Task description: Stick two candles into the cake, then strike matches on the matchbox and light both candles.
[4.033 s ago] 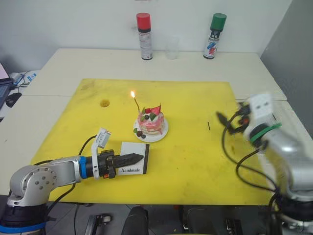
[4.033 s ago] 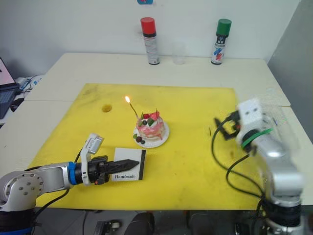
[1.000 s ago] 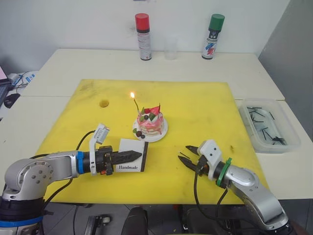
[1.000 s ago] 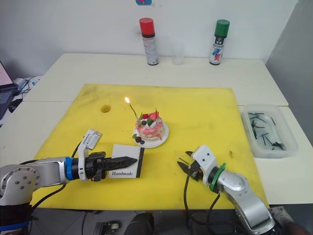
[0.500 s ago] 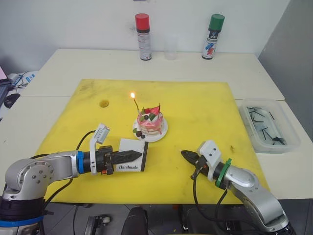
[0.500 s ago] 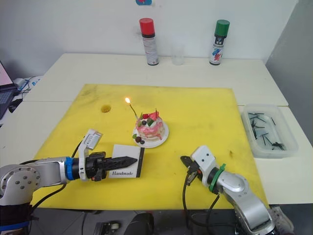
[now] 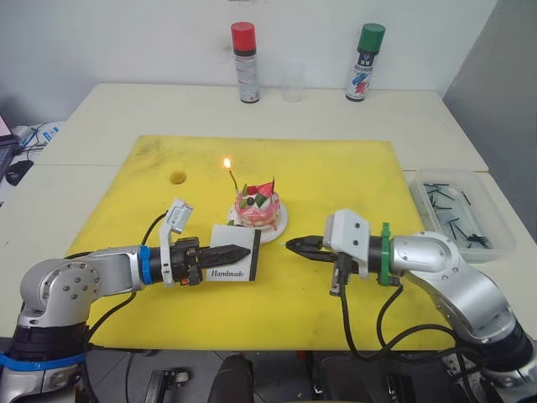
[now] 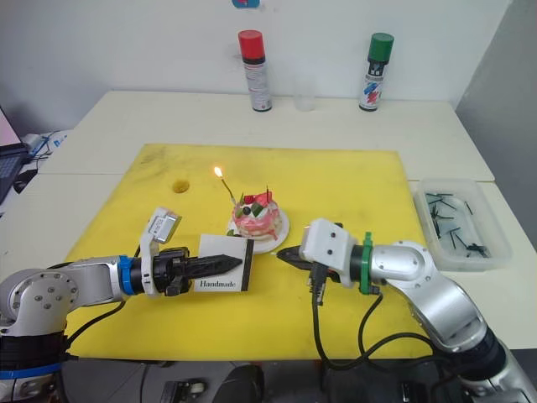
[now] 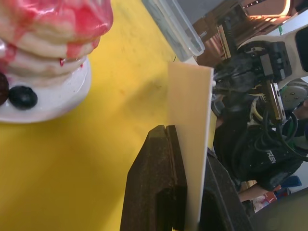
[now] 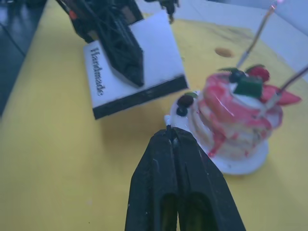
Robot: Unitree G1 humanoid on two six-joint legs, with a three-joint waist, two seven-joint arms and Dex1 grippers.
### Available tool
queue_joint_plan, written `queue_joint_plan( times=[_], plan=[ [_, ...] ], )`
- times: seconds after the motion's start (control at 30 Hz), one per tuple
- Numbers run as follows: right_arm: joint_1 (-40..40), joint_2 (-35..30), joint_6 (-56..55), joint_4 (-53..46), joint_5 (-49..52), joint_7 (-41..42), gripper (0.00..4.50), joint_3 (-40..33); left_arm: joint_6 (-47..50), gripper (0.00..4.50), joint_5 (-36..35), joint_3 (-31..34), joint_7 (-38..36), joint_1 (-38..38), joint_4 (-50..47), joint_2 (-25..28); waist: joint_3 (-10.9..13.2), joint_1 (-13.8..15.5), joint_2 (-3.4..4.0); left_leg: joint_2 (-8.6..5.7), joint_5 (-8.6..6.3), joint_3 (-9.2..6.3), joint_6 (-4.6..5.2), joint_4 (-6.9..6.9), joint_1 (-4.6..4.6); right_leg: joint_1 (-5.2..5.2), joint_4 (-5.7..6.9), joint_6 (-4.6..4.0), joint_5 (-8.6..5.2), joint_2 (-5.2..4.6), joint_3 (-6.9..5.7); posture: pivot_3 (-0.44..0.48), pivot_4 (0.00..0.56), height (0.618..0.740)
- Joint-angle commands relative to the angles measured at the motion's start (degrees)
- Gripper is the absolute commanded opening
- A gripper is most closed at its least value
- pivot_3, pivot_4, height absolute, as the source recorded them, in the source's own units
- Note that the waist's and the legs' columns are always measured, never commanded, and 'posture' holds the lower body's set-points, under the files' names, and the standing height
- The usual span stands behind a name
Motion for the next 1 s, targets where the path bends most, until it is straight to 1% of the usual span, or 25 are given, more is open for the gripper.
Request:
queue_joint_plan(
  times=[0.03, 0.17, 0.3, 0.67, 0.9, 1.0],
  plan=[
    [-3.4, 0.4, 2.2, -0.7, -0.4, 1.4, 0.02, 2.8, 0.5, 0.00, -1.4, 0.2, -0.1, -2.1, 0.0, -0.8, 0.0, 0.0, 0.00, 0.00, 0.00, 0.00, 0.00, 0.00, -0.01, -0.01, 0.00, 0.00, 0.00, 0.00, 0.00, 0.000, 0.150, 0.740],
    [-6.3, 0.5, 5.7, -0.3, -0.3, 1.6, 0.02, 5.2, 1.0, 0.00, -2.0, 0.6, 0.7, -3.2, -0.1, -1.7, 0.0, 0.0, 0.00, 0.00, 0.00, -0.01, 0.00, 0.02, 0.00, 0.00, 0.01, 0.00, 0.00, -0.01, -0.01, 0.000, 0.150, 0.740],
    [-7.8, 1.0, 7.7, 0.2, -0.4, 1.4, 0.02, 6.3, 1.3, 0.00, -2.5, 0.9, 1.1, -2.6, -0.7, -2.0, 0.0, 0.0, 0.00, 0.00, 0.00, -0.01, 0.00, 0.02, -0.01, -0.01, 0.02, 0.00, 0.01, 0.00, 0.00, 0.000, 0.150, 0.740],
    [-8.7, 2.9, 7.1, 2.7, -2.3, 0.8, 0.02, 7.5, 1.9, 0.00, -3.0, 1.1, 1.8, -2.2, -1.4, -2.3, 0.0, 0.0, 0.00, 0.00, 0.00, -0.02, 0.00, 0.02, -0.01, -0.02, 0.02, 0.00, 0.01, 0.00, -0.01, 0.000, 0.150, 0.740],
    [-9.5, 3.6, 7.1, 4.8, -4.3, 0.5, 0.02, 8.8, 2.3, 0.00, -4.9, 1.4, 4.1, -2.1, -2.8, -3.5, 0.0, 0.0, 0.00, 0.00, 0.00, -0.02, 0.00, 0.02, -0.01, -0.02, 0.02, 0.00, 0.01, -0.01, -0.01, 0.000, 0.150, 0.740],
    [-10.9, 5.3, 7.2, 6.6, -5.4, -0.4, 0.02, 9.5, 2.6, 0.00, -6.5, 1.6, 5.7, -2.4, -3.3, -4.4, 0.0, 0.0, 0.00, 0.00, 0.00, -0.03, 0.00, 0.02, 0.00, -0.02, 0.03, 0.00, 0.01, 0.00, -0.01, 0.000, 0.150, 0.740]
  ],
)
